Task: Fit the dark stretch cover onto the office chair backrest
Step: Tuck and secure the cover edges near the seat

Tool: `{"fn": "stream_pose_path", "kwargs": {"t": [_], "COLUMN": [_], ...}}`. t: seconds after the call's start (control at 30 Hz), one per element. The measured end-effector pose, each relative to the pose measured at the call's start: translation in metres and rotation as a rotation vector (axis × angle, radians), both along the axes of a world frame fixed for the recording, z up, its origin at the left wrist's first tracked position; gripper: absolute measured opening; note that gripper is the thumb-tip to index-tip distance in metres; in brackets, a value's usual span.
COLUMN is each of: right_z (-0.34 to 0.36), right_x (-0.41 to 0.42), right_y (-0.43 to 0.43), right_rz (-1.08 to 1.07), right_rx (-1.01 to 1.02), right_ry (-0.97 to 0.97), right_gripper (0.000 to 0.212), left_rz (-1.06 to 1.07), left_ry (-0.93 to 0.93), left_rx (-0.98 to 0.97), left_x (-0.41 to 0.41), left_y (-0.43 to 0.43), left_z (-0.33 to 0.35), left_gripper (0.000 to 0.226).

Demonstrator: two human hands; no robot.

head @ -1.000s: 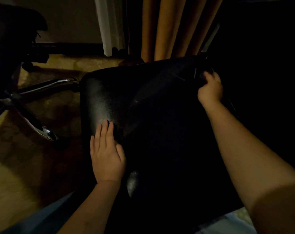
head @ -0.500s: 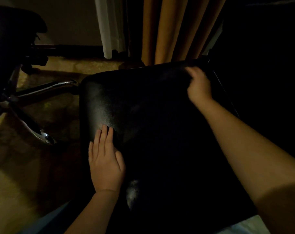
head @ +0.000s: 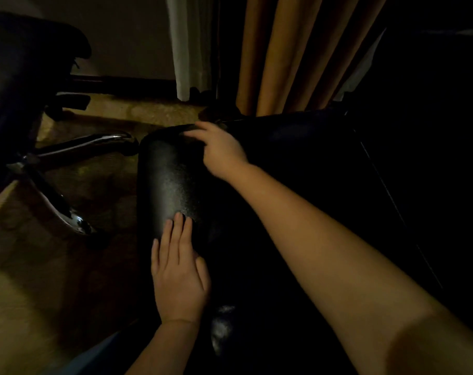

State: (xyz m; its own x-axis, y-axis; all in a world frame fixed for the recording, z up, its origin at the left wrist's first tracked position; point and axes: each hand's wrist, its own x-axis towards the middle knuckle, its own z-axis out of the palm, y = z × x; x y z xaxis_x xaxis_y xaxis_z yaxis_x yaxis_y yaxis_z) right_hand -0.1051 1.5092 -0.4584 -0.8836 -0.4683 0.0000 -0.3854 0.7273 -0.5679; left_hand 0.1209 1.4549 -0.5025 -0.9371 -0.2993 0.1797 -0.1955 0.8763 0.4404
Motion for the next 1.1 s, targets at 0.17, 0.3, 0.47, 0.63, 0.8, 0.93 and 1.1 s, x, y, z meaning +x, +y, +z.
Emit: {"fn": "stream_pose_path", "kwargs": {"t": [0.17, 0.3, 0.47, 0.63, 0.8, 0.93, 1.1], "right_z": [-0.006, -0.005, 0.003, -0.006, -0.002, -0.003, -0.009], "right_x": [-0.036, -0.078, -0.055, -0.026, -0.053, -0.071, -0.044], "right_y": [0.053, 0.115, 0.043, -0.018, 0.051, 0.102, 0.032], "right_rz": [-0.032, -0.62, -0.408, -0.05, -0.197, -0.487, -0.346], "right_rx": [-0.024, -0.021, 0.133, 0.109, 0.132, 0.156, 0.143], "right_ry": [0.055, -0.002, 0.037, 0.1, 0.111, 0.072, 0.149], "right_gripper": [0.056, 0.04, 0.041, 0.044, 0.042, 0.039, 0.034], "left_rz": [-0.014, -0.025, -0.032, -0.021, -0.031, -0.038, -0.033], "left_ry": [0.008, 0.01, 0.004, 0.008, 0.015, 0.014, 0.005], "left_rx": [0.023, 0.041, 0.039, 0.043, 0.046, 0.059, 0.052], "left_x": [-0.002, -0.003, -0.002, 0.001, -0.004, -0.006, -0.004], "left_y": [-0.001, -0.002, -0.003, -0.002, -0.003, -0.004, -0.003], "left_z": [0.001, 0.001, -0.001, 0.0, 0.001, 0.001, 0.001], "left_gripper": [0.063, 0.063, 0.066, 0.066, 0.064, 0.061, 0.064]}}
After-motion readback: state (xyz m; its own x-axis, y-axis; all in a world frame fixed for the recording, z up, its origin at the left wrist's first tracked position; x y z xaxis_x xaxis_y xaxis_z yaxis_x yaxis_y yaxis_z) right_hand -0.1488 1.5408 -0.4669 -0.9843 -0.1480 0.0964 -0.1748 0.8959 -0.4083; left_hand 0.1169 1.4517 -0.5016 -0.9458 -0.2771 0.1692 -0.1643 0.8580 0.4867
